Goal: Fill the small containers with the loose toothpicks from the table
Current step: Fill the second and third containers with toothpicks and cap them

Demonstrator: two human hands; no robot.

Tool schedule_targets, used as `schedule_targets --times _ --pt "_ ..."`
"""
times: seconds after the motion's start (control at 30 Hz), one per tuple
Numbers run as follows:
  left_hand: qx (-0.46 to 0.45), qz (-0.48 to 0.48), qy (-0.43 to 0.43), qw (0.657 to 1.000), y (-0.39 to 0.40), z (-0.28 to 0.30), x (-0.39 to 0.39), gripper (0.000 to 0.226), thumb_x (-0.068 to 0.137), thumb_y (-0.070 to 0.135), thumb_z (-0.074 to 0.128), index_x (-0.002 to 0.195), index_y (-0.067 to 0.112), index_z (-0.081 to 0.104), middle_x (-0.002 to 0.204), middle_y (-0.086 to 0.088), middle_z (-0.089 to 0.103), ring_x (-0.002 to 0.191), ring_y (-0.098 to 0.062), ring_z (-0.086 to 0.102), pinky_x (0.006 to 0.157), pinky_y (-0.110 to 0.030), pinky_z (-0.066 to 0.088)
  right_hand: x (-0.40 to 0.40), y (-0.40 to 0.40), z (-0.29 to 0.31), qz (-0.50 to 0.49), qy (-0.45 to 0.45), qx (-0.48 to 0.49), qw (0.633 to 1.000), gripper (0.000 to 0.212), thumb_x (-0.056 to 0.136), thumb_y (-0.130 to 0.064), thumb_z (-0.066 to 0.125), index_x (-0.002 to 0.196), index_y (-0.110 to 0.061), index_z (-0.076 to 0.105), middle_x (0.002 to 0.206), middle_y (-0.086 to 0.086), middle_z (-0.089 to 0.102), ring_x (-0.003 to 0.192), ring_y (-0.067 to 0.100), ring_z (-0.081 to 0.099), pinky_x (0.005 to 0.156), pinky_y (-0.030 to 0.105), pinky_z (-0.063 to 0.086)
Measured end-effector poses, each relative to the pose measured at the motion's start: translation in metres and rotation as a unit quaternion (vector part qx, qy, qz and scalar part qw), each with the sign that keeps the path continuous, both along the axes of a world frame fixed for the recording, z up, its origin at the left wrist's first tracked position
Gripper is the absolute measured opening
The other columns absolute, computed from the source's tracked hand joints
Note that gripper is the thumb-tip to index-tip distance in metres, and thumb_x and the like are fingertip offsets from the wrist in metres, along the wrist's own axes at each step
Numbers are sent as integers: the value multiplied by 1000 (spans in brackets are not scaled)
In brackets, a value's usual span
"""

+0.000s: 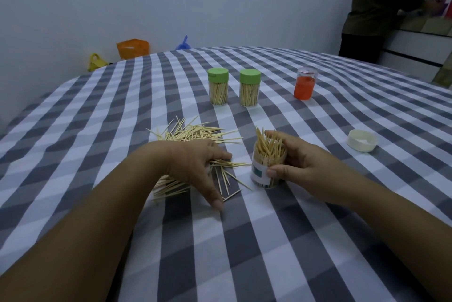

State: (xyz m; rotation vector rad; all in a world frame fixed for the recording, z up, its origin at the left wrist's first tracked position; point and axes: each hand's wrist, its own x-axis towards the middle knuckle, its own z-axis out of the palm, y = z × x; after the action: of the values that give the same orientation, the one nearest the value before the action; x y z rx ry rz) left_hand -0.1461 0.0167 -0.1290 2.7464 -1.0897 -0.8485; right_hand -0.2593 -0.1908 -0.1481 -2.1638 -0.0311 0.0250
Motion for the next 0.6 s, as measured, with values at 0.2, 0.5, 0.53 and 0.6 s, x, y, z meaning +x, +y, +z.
schedule_targets --times 0.2,0.5,0.53,0.6 --pt "-38 -8 -40 998 -2 -5 2 79 75 45 74 143 39 33 139 12 30 131 -15 30 112 -37 30 1 -1 -1 2 0 -3 1000 73 85 -15 65 146 -32 28 135 -11 53 119 1 52 98 18 45" --pt "-134 1 -95 986 -5 -9 5 27 88 24 65 114 28 68 104 15 58 101 -7 54 85 -18 43 1 -1 -1 -2 2 -17 1000 73 86 -16 64 146 -33 27 128 -16 54 103 -9 54 82 3 44" --pt "-140 7 -101 985 -6 -10 6 24 88 23 65 111 28 70 101 15 61 99 -9 56 85 -20 45 1 0 -1 -3 1 -21 1000 72 86 -16 64 146 -34 27 129 -16 54 102 -8 54 82 3 44" --pt "-152 31 -99 983 -5 -12 8 26 86 24 68 111 31 69 99 14 65 98 -9 59 86 -23 47 1 0 -1 -5 2 -23 1000 72 86 -17 64 145 -35 27 128 -16 54 103 -7 55 83 5 44"
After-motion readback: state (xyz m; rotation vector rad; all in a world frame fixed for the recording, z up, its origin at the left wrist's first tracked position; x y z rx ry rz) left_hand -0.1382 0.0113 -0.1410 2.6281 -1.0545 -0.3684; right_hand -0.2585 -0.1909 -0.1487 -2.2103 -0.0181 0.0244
